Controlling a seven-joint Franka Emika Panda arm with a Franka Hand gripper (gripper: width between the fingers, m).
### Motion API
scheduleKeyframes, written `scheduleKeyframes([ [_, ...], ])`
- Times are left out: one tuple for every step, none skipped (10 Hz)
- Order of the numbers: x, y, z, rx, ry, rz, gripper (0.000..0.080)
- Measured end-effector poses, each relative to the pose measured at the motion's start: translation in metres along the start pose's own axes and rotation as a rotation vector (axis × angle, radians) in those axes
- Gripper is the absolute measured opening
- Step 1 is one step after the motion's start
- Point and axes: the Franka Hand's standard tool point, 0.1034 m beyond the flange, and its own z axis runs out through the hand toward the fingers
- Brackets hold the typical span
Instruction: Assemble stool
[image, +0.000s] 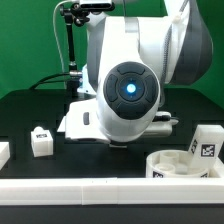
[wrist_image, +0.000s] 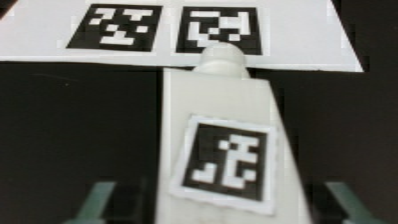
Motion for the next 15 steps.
scheduleKeyframes([
  [0.0, 0.0, 0.0, 0.0, 0.0, 0.0, 0.0324],
  [0.0, 0.0, 0.0, 0.0, 0.0, 0.0, 0.0324],
  [0.0, -0.001, -0.001, -0.001, 0.001, -0.001, 0.0324],
  [0.0, -0.003, -0.004, -0.004, 0.007, -0.005, 0.0324],
  [-0.003, -0.007, -0.011, -0.01, 0.018, -0.011, 0.0324],
  [-0.013, -0.013, -0.022, -0.015, 0.016, -0.014, 0.0324],
  [-0.026, -0.022, -0.036, -0.023, 0.009, -0.007, 0.0324],
  [-0.035, -0.035, -0.049, -0.034, 0.001, 0.006, 0.0325],
  [-0.038, -0.051, -0.06, -0.046, 0.008, 0.04, 0.0325],
  [-0.038, -0.063, -0.067, -0.058, 0.027, 0.049, 0.0325],
  [-0.038, -0.067, -0.068, -0.065, 0.03, 0.045, 0.0325],
  [-0.034, -0.066, -0.068, -0.064, 0.047, 0.041, 0.0325],
  [-0.031, -0.067, -0.071, -0.062, 0.076, 0.039, 0.0325],
  [-0.031, -0.067, -0.071, -0.062, 0.076, 0.039, 0.0325],
  [-0.026, -0.067, -0.075, -0.06, 0.119, 0.038, 0.0325],
])
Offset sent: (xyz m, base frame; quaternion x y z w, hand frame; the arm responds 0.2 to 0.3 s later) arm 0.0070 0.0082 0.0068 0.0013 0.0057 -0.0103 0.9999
